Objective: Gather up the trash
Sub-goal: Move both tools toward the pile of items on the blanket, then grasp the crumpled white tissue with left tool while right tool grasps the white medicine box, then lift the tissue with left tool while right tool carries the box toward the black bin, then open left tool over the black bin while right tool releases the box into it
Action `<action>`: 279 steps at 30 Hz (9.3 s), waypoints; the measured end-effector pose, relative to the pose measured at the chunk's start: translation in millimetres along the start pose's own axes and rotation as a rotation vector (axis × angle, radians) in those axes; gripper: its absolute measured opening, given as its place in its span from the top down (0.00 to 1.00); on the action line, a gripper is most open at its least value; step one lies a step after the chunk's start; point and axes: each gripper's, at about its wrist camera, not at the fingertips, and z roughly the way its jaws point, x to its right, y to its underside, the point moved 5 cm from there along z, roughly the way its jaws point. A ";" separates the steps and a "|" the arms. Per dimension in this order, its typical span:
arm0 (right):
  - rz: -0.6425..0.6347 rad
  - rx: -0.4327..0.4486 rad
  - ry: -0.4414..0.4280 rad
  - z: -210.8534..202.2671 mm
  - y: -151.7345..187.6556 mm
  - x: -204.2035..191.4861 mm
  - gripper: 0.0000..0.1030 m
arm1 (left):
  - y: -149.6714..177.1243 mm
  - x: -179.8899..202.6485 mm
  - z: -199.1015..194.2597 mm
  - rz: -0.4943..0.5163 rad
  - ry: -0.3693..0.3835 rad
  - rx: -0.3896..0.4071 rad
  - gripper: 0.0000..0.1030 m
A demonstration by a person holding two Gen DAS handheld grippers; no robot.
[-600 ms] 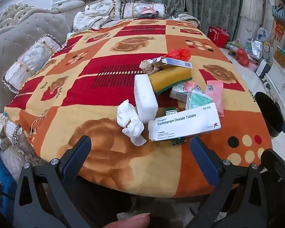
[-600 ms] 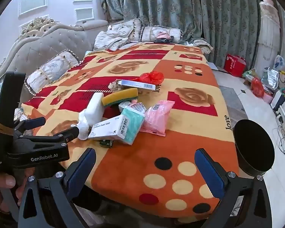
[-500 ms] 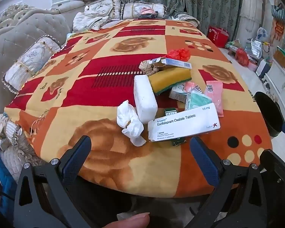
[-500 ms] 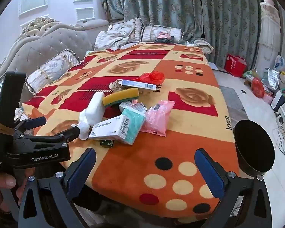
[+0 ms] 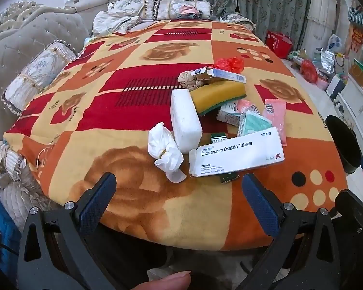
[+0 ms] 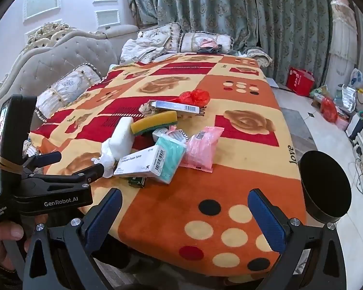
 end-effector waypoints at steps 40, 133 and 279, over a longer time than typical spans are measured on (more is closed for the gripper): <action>0.016 -0.014 0.041 -6.4 9.8 -1.3 0.00 | 27.0 -30.2 2.4 0.011 0.095 0.018 0.00; 0.032 0.048 0.158 3.3 -24.5 -36.0 0.00 | 34.8 -49.3 -15.7 -0.007 0.160 0.113 0.00; 0.314 0.149 0.244 -28.1 -19.6 262.3 0.82 | -70.4 284.0 17.7 0.443 0.701 0.025 0.76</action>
